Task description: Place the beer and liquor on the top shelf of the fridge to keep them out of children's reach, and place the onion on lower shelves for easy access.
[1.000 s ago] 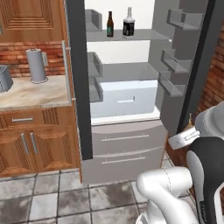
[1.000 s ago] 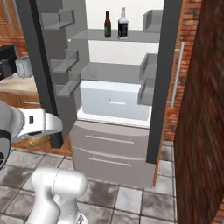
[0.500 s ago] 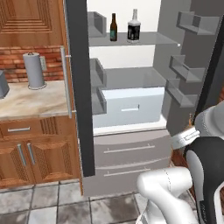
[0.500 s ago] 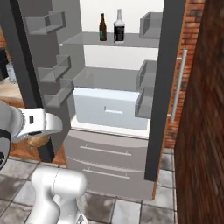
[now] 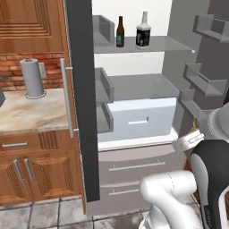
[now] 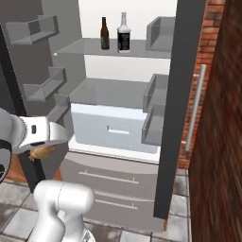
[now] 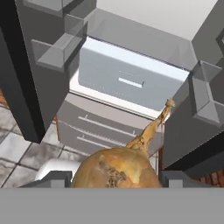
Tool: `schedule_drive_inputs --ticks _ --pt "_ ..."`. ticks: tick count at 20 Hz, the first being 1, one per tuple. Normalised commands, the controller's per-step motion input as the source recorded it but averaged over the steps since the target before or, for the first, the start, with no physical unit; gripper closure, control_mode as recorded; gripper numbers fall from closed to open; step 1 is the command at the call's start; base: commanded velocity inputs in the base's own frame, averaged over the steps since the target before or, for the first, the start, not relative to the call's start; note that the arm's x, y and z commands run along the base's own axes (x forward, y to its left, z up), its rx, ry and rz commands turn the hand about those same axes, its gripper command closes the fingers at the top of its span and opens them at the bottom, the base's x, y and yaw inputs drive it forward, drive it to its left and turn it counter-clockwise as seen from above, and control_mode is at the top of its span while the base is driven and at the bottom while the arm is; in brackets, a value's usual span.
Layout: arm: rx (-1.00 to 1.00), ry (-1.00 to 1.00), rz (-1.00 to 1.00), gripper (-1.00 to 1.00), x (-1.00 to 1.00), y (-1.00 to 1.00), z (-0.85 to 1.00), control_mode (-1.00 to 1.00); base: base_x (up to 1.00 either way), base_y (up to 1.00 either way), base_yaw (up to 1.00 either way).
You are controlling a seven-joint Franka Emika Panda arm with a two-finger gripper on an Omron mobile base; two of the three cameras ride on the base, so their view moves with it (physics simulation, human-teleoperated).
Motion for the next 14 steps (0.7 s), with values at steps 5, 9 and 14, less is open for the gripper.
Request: schedule_drive_inputs --ticks 5,9,14 --pt "0.00 0.00 0.00 1.00 0.00 0.00 0.00 1.00 0.52 -0.14 0.00" --pt "0.00 0.00 0.00 1.00 0.00 0.00 0.00 1.00 0.46 -0.22 0.00" --pt "0.00 0.00 0.00 1.00 0.00 0.00 0.00 1.00 0.41 -0.24 0.00"
